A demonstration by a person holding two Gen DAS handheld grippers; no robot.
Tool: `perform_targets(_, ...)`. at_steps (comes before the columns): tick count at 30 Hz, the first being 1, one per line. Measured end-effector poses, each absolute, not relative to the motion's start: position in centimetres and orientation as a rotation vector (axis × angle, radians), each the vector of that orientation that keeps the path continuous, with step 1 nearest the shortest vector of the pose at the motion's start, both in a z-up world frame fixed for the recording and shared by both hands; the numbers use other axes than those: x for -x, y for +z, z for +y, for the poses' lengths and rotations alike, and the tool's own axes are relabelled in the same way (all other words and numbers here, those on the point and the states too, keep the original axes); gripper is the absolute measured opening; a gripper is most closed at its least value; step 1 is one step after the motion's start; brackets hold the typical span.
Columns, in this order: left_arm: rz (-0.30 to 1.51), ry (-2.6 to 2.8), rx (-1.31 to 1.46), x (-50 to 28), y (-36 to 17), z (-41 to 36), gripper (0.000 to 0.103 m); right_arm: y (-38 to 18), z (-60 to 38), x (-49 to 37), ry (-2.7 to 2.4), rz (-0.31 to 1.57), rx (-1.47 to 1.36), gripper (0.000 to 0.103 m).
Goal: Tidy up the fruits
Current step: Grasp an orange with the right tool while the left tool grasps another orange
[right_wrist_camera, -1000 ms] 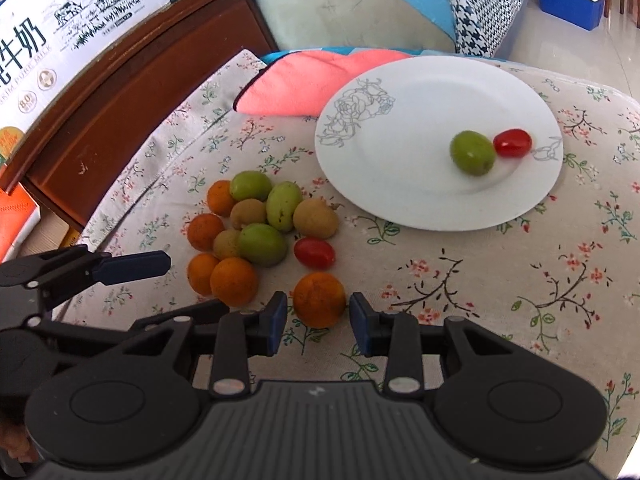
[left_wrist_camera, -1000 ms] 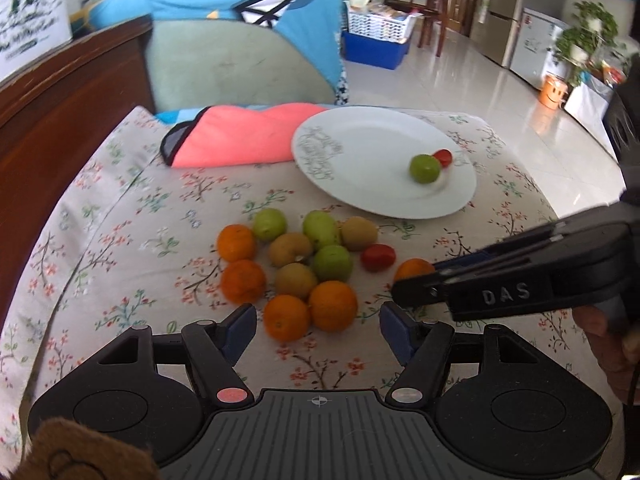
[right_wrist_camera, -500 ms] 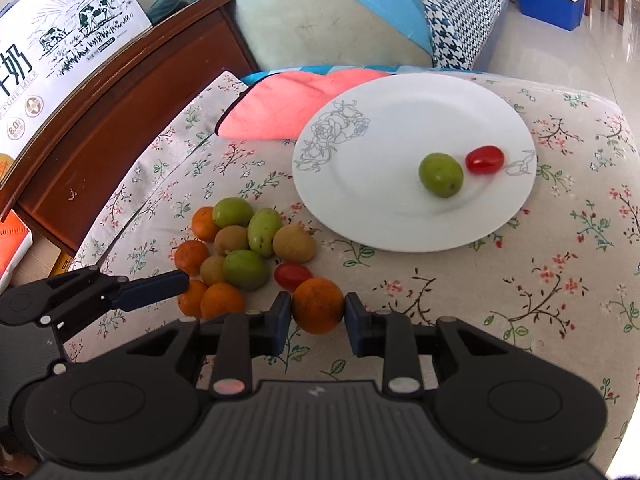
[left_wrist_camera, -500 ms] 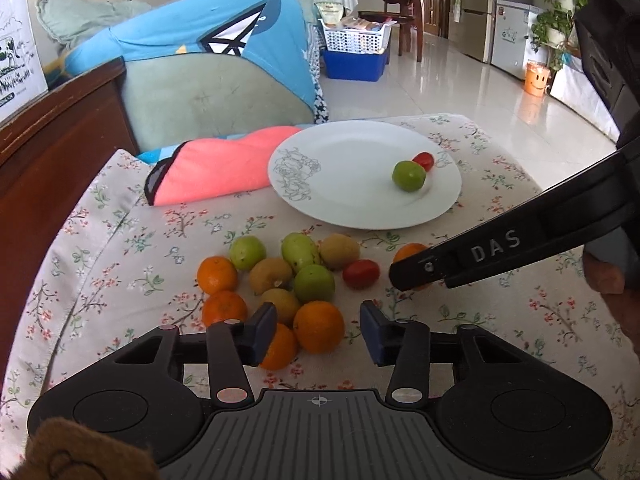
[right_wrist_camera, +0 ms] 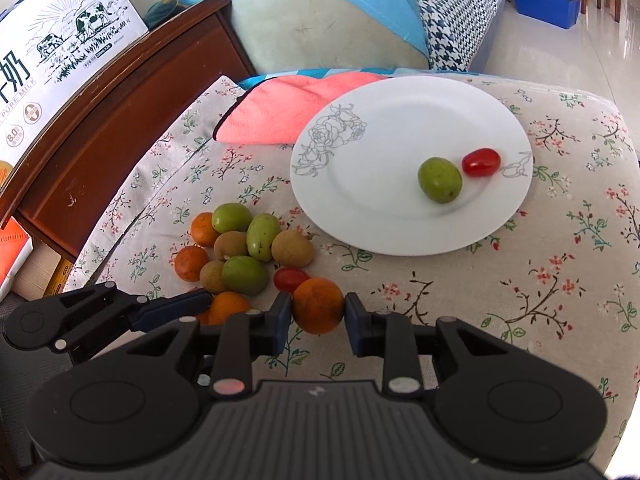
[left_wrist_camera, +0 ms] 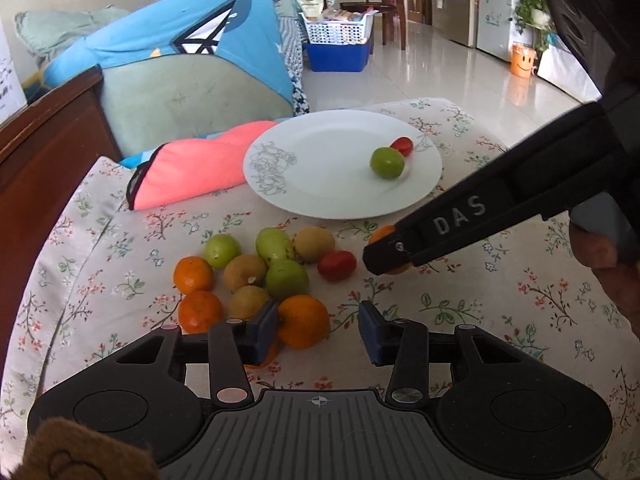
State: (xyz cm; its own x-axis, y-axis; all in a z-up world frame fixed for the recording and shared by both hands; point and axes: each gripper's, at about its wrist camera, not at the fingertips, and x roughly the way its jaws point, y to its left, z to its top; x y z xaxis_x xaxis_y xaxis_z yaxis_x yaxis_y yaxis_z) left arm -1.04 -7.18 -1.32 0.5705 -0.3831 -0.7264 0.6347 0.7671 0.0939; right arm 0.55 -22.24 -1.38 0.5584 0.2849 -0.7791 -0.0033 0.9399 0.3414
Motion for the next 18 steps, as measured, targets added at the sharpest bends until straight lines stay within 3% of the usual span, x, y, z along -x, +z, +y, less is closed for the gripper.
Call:
perform_targets(5,0.751,-0.595,-0.372,0.84,-1.48,-7.70,0.040,-1.57,-22.20,-0.64,0.172,0.979,-0.322,0.029)
perform_targets(9,0.738,-0.558,-0.396,0.75,-1.61,-7.89,0.027,-1.54,-22.34,-0.64,0.171,0.977,-0.326,0.029)
perform_targets(18,0.753,-0.537,-0.370,0.25,-1.91,-7.71,0.026,-1.90,-22.69,-0.67,0.166,0.997,-0.355,0.029)
